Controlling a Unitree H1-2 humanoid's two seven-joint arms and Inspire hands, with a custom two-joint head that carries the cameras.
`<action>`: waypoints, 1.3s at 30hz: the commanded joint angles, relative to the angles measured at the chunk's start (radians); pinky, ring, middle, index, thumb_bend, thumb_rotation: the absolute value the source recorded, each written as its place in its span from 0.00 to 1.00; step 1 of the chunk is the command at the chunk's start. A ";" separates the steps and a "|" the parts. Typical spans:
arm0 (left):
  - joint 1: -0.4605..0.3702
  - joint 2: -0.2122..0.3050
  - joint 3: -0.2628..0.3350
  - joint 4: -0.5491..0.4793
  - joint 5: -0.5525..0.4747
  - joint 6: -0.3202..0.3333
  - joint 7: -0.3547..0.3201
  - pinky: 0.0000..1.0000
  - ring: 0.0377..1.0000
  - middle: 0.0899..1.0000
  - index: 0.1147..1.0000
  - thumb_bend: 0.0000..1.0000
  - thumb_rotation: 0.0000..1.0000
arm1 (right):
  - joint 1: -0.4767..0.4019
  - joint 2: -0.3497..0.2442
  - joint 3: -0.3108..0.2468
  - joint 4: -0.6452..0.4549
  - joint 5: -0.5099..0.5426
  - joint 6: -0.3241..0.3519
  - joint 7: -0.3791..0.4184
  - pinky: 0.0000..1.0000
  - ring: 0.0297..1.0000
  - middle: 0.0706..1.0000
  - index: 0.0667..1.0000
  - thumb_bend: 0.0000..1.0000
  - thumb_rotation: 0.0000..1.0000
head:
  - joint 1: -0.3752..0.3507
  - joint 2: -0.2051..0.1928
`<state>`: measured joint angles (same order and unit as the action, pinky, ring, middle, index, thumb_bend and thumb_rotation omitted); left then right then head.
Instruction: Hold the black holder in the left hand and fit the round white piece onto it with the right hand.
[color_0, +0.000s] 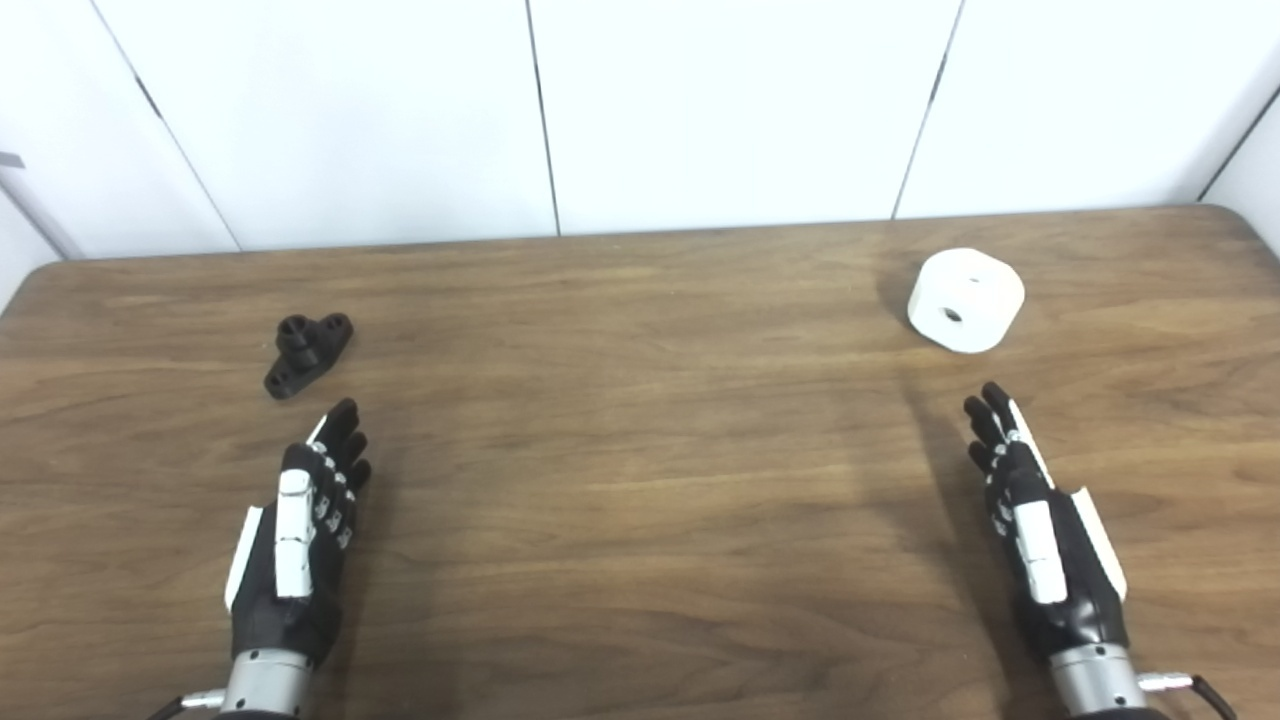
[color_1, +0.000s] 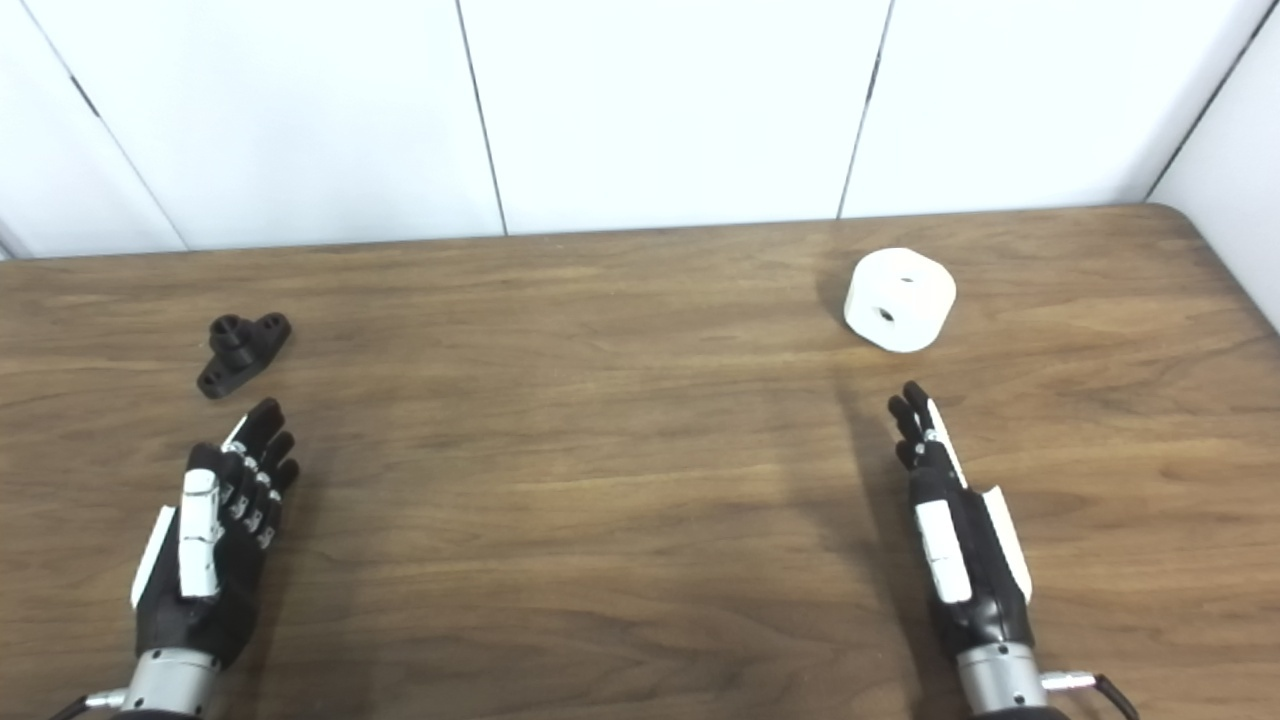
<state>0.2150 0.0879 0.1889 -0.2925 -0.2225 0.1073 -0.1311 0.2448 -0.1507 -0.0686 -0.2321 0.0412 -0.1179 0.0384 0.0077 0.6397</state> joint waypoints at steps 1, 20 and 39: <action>0.021 0.012 -0.011 -0.024 0.008 -0.030 -0.002 1.00 0.99 0.99 0.94 0.53 1.00 | -0.001 0.001 -0.007 0.033 0.000 -0.031 0.001 1.00 1.00 0.96 0.97 0.65 1.00 | 0.006 -0.002; 0.030 -0.028 -0.074 0.016 0.089 -0.068 0.026 1.00 1.00 0.99 0.95 0.52 1.00 | -0.018 -0.037 -0.033 0.150 0.035 -0.114 0.025 1.00 1.00 0.96 0.98 0.65 1.00 | 0.176 -0.129; 0.029 -0.069 -0.171 0.054 0.185 -0.115 0.106 0.99 1.00 0.99 0.94 0.52 1.00 | -0.048 -0.086 -0.073 0.225 0.118 -0.125 0.091 1.00 1.00 0.99 1.00 0.62 1.00 | 0.306 -0.149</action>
<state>0.2026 0.0562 0.0399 -0.2396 -0.0534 -0.0040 -0.0265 0.1573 -0.2334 -0.1373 -0.0966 0.1463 -0.2235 0.1206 0.3129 0.4893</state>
